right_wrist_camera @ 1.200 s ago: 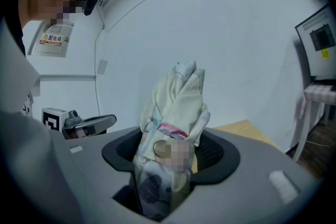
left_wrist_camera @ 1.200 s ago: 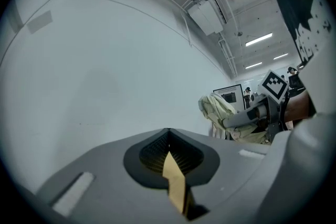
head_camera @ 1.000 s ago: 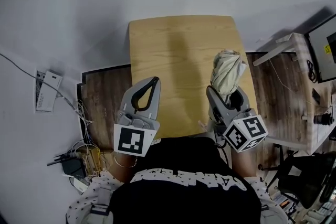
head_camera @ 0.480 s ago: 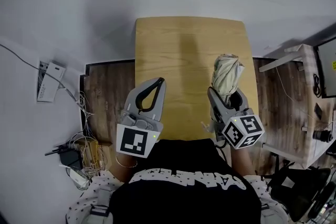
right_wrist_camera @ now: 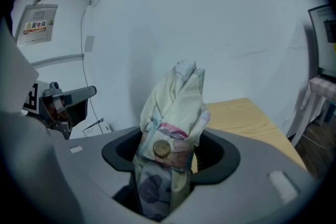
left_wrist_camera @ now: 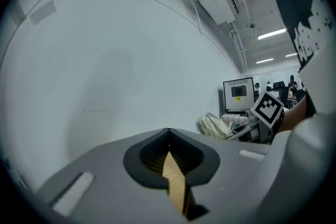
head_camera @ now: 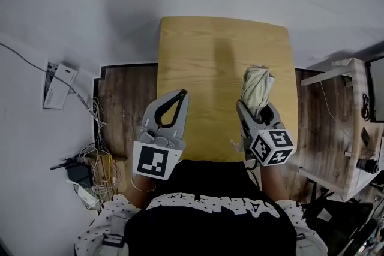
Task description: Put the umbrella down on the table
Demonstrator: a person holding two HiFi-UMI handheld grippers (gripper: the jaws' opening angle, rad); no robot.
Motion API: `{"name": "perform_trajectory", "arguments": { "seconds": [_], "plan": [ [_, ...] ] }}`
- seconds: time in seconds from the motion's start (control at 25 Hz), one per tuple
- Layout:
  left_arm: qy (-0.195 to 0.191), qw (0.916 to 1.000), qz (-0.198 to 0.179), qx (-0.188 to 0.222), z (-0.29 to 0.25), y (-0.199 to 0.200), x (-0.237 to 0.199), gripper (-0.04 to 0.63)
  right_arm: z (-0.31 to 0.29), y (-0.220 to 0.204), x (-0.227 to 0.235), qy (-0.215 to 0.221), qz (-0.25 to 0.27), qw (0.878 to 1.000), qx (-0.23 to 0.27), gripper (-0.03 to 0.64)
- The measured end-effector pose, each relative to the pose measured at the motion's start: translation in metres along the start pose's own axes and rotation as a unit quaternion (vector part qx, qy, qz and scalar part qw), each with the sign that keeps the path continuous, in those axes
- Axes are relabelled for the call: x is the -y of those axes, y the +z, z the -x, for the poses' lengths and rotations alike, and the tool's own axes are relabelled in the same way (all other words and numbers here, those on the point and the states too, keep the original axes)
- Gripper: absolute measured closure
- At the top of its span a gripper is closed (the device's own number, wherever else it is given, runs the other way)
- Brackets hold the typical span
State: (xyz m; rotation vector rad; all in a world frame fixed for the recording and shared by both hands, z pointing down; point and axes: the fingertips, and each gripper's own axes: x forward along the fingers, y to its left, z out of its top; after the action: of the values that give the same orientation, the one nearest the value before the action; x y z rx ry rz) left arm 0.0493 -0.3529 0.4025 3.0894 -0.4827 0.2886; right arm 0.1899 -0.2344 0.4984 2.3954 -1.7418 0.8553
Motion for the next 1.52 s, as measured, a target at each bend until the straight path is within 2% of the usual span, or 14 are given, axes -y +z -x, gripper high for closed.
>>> {"name": "perform_trajectory", "arguments": {
  "seconds": [0.96,1.52],
  "plan": [
    [0.011,0.9997,0.012,-0.016,-0.007,-0.011,-0.020,0.595,-0.040,-0.055,0.021,-0.032,0.008,0.995,-0.094,0.325],
    [0.030,0.9989,0.024,-0.027,-0.006,-0.021,-0.041,0.595,-0.063,-0.080,0.031,-0.053,0.011,0.989,-0.140,0.325]
  ]
}}
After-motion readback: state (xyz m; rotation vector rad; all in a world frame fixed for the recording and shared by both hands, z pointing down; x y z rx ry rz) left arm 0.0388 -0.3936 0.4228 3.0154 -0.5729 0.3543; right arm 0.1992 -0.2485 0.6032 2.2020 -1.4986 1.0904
